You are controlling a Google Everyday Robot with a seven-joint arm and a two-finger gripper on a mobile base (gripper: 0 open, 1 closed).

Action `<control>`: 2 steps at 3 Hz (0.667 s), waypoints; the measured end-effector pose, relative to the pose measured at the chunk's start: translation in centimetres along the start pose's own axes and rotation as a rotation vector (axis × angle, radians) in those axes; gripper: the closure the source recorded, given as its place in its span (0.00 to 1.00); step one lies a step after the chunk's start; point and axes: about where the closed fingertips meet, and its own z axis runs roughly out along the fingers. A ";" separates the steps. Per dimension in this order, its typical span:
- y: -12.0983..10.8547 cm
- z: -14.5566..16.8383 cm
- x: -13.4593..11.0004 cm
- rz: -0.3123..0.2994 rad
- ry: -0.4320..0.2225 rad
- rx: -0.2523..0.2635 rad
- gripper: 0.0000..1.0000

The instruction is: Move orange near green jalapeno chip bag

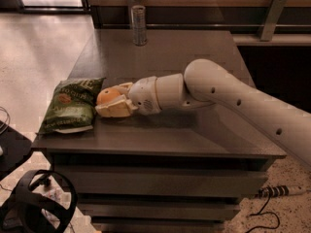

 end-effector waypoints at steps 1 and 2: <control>0.0 0.0 0.0 0.000 0.000 0.000 0.36; 0.1 0.2 0.0 -0.001 0.000 -0.004 0.13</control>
Offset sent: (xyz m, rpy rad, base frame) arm 0.0000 0.0001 0.0000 0.0000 0.0000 0.0002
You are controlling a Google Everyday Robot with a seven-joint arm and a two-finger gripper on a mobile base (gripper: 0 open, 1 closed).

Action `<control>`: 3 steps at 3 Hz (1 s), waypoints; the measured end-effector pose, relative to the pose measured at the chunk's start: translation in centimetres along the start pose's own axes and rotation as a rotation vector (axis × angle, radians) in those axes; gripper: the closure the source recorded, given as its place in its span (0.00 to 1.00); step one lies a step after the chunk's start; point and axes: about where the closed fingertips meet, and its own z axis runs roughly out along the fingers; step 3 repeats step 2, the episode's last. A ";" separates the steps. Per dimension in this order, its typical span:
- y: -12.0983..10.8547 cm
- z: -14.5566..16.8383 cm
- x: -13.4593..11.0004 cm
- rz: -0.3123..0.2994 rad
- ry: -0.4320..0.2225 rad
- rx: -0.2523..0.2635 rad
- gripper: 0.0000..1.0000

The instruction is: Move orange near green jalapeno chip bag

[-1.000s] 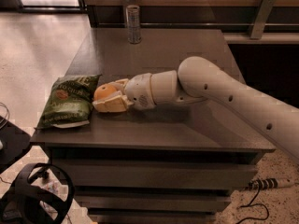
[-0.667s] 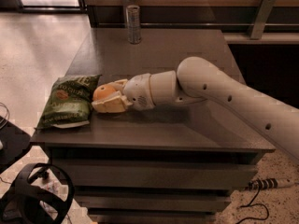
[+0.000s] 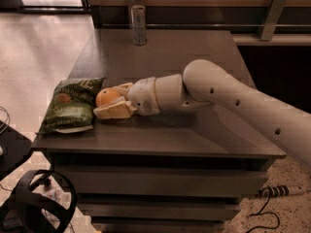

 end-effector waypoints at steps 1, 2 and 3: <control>0.1 0.2 0.0 -0.001 0.000 -0.004 0.00; 0.1 0.2 0.0 -0.001 0.000 -0.004 0.00; 0.1 0.2 0.0 -0.001 0.000 -0.004 0.00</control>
Offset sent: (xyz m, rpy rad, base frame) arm -0.0008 0.0015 0.0000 0.0000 0.0000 0.0031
